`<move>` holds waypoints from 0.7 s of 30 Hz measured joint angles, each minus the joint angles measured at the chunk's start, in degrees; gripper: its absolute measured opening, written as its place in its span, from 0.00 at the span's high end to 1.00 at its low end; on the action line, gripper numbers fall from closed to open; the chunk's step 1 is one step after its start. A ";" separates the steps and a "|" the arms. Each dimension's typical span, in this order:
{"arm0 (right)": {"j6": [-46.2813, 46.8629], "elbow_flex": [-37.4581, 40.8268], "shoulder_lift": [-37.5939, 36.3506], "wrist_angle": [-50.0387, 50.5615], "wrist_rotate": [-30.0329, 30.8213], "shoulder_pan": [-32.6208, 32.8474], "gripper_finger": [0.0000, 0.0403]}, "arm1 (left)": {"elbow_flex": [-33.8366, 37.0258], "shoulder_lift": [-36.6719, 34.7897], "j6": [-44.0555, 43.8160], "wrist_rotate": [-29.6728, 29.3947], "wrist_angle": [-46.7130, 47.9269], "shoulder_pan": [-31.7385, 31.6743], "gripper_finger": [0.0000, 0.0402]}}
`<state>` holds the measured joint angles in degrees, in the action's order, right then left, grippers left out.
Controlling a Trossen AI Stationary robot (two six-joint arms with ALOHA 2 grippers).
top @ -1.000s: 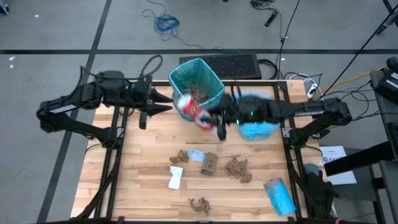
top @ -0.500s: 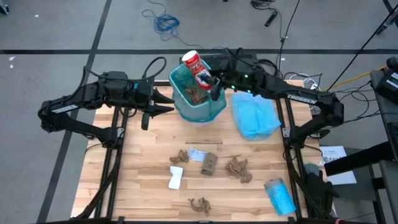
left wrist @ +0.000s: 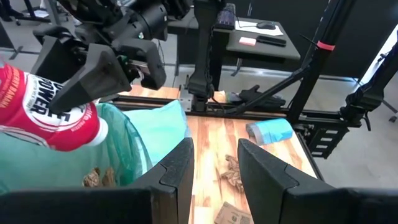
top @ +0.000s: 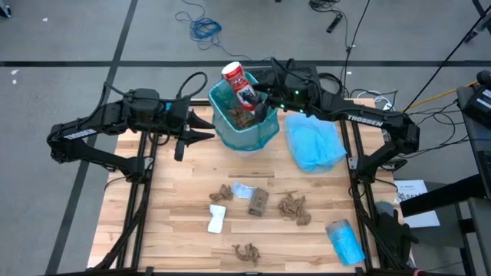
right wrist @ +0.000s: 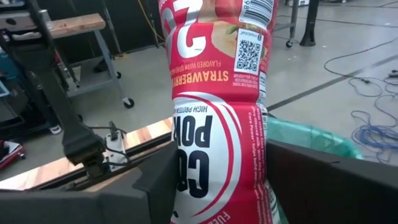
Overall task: Place trash/remove bag and relplace
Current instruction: Put the red bottle into the blue trash bag inside the white trash bin
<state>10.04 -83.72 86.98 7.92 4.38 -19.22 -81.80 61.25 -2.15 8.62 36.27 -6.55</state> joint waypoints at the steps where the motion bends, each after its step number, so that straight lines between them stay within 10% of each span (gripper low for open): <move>1: -0.01 0.00 -0.07 0.00 0.09 -0.01 0.49 | 0.00 -0.02 0.01 0.00 0.03 -0.02 0.70; 21: -1.62 0.00 -0.15 -1.26 -3.53 0.02 0.40 | 0.00 -0.02 1.42 -0.02 0.60 -0.07 0.70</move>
<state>8.42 -83.72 86.83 6.66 0.85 -19.20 -81.80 61.23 -0.73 8.60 36.87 -6.61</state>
